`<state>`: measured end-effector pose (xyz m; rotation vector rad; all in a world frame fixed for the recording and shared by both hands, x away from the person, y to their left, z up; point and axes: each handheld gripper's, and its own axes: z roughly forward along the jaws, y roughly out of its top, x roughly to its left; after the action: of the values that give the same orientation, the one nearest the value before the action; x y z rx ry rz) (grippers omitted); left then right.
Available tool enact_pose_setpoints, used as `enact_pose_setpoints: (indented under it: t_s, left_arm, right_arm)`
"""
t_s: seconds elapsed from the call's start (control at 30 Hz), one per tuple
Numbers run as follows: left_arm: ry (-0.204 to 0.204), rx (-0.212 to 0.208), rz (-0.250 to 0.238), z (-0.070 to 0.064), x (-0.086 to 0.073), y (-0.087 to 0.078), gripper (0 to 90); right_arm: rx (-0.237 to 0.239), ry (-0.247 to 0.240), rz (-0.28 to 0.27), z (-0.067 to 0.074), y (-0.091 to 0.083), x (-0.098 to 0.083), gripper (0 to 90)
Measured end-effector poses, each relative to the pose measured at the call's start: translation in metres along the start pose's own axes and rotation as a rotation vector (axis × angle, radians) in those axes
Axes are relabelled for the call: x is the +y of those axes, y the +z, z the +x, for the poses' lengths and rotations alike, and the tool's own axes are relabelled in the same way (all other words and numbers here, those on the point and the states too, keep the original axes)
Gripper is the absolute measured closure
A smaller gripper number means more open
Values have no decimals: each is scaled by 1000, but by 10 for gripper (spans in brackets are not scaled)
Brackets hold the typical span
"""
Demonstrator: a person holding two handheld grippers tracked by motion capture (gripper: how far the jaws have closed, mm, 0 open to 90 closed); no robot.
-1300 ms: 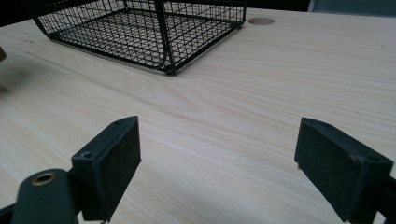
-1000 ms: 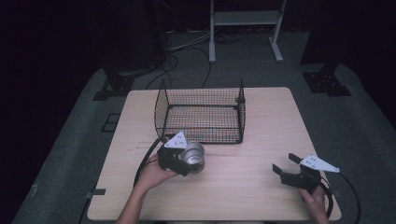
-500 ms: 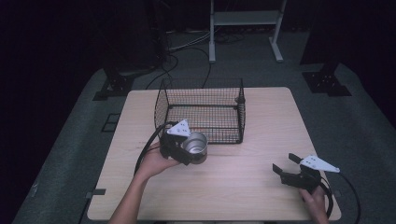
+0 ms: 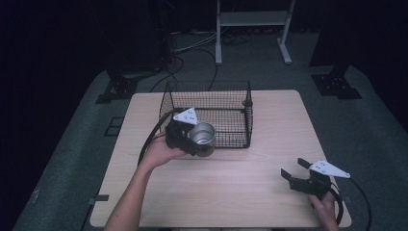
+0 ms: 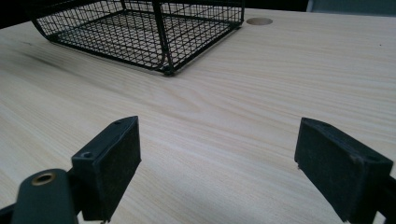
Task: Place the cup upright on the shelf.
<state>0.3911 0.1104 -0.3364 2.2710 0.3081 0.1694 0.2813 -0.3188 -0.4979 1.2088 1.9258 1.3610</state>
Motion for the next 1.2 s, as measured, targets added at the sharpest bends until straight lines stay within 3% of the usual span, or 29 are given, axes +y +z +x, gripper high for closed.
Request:
enact_pose_setpoints:
  t_s: [0.6, 0.83, 1.1, 1.2]
  left_arm:
    - [21, -9, 61, 35, 43, 0, 176]
    - [4, -2, 56, 51, 60, 4, 176]
    - [-33, 6, 39, 67, 69, 11, 176]
    - [-30, 13, 49, 72, 71, 13, 176]
  right_arm:
    - [0, 1, -1, 0, 0, 0, 137]
    - [1, 5, 0, 0, 0, 0, 137]
    - [2, 10, 1, 0, 0, 0, 137]
    - [3, 10, 2, -1, 0, 0, 137]
